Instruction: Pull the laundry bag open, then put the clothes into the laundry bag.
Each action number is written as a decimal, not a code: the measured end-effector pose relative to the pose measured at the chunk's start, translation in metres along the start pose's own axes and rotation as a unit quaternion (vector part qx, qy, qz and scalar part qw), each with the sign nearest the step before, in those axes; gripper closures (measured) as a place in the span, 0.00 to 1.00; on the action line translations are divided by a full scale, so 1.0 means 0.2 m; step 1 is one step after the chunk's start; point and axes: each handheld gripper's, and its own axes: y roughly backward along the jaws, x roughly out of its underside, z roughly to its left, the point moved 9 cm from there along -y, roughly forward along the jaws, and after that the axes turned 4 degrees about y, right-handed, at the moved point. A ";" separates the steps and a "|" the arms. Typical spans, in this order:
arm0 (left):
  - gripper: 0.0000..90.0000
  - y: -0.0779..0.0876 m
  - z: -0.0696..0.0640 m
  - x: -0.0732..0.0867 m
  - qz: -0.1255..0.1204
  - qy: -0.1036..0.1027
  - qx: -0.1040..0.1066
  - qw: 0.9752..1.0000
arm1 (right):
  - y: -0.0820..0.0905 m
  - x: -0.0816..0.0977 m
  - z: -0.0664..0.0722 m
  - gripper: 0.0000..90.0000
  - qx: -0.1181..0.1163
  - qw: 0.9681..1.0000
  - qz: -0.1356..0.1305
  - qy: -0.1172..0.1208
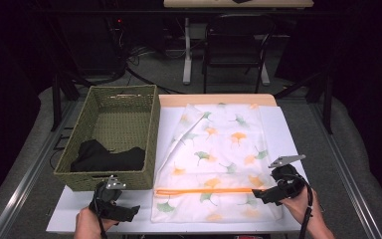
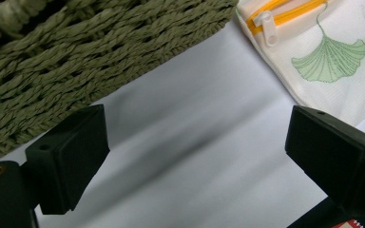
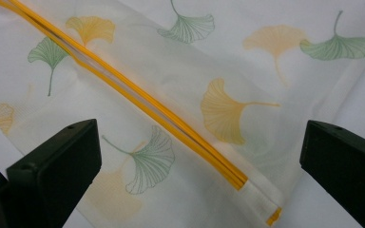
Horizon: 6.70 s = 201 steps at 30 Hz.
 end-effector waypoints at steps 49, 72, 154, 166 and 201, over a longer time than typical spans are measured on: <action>0.01 -0.02 -0.01 -0.02 -0.009 -0.012 0.010 1.000 | -0.51 -0.23 0.26 0.35 -0.057 0.985 0.078 0.145; 0.01 -0.02 -0.01 -0.02 -0.011 -0.013 0.016 1.000 | -0.51 -0.24 0.22 0.54 -0.043 0.987 0.073 0.135; 0.00 -0.06 -0.06 -0.05 0.005 -0.045 0.048 0.998 | -0.46 -0.34 0.28 0.97 -0.032 0.983 0.059 0.169; 0.00 -0.06 -0.06 -0.05 0.006 -0.047 0.049 0.998 | -0.44 -0.36 0.29 0.98 -0.033 0.982 0.060 0.173; 0.00 -0.04 -0.06 -0.04 0.008 -0.059 0.054 0.997 | -0.25 -0.52 0.24 0.99 -0.062 0.990 -0.031 0.120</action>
